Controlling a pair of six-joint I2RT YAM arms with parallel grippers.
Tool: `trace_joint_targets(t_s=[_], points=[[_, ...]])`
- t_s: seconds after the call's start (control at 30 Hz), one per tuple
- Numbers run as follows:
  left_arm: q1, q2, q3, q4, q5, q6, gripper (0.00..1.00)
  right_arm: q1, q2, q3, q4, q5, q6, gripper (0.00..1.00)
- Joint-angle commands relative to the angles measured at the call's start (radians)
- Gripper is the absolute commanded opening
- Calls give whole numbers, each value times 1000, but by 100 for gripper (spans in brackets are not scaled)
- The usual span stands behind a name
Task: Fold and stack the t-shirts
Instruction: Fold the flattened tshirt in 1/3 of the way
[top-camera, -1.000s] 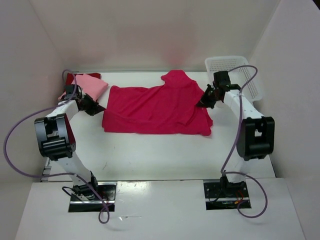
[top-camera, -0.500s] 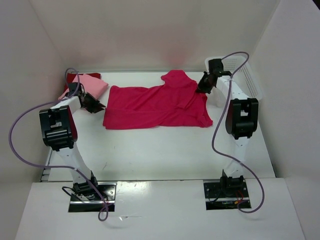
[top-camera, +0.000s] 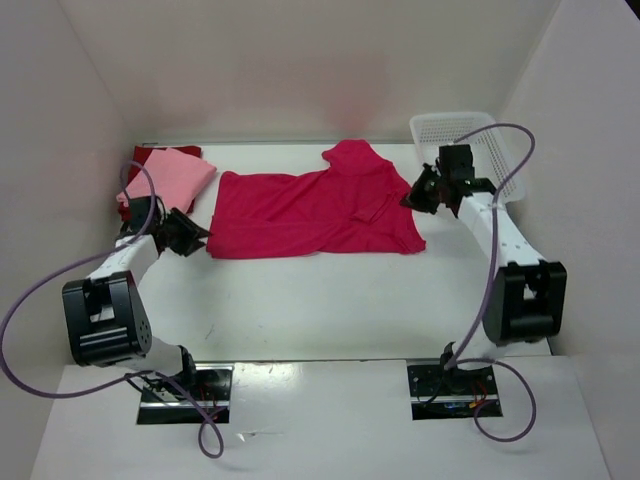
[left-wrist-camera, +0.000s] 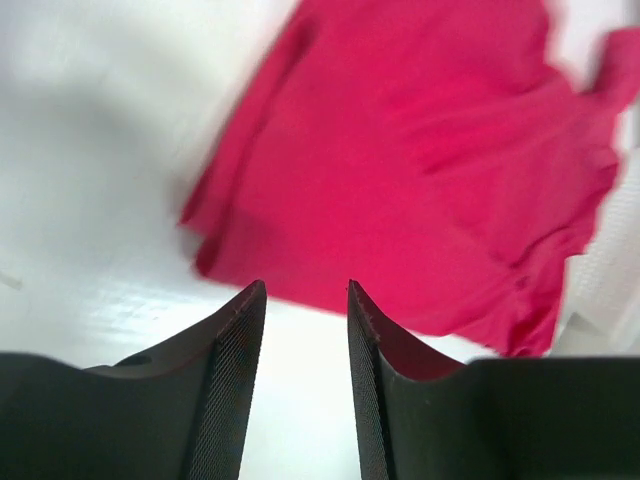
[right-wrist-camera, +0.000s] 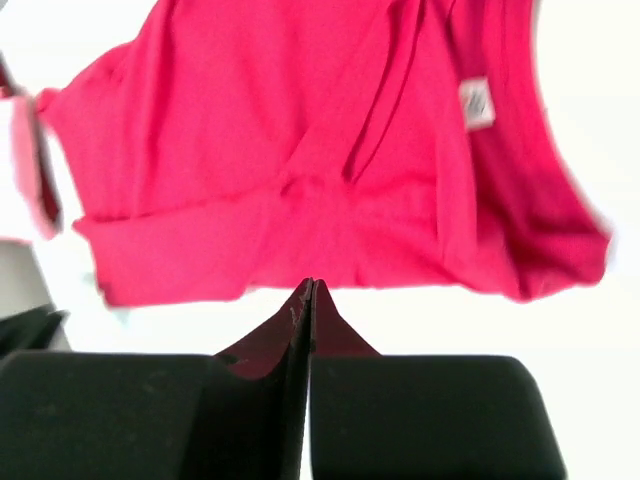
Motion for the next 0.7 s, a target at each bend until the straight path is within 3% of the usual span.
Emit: trace_joint_targets(t_s=[0.0, 0.03, 0.13, 0.17, 0.23, 0.27, 0.3, 0.37, 0.47, 0.67], points=[[-1, 62, -88, 15, 22, -14, 46, -8, -137, -173, 54, -56, 18, 0], [-1, 91, -88, 30, 22, -14, 47, -8, -162, -204, 54, -57, 18, 0], [-1, 153, -88, 54, 31, -23, 49, -17, -245, -312, 54, -18, 37, 19], [-1, 168, -79, 70, 31, -23, 49, -17, -254, -333, 54, -8, 37, 29], [-1, 216, -63, 85, 31, -32, 45, -35, -254, -387, 67, 2, 37, 45], [-1, 232, -47, 97, 31, -32, 41, -35, -254, -416, 68, 29, 37, 49], [-1, 263, -37, 108, 31, -32, 29, -35, -244, -425, 77, 41, 37, 50], [-1, 283, -24, 108, 31, -32, 14, -35, -225, -444, 103, 68, 37, 52], [-1, 294, 3, 78, 19, -9, 0, -46, -162, -441, 114, 126, 37, 52], [33, 223, -43, 65, -24, 32, 0, -55, -104, -406, 123, 163, 17, 52]])
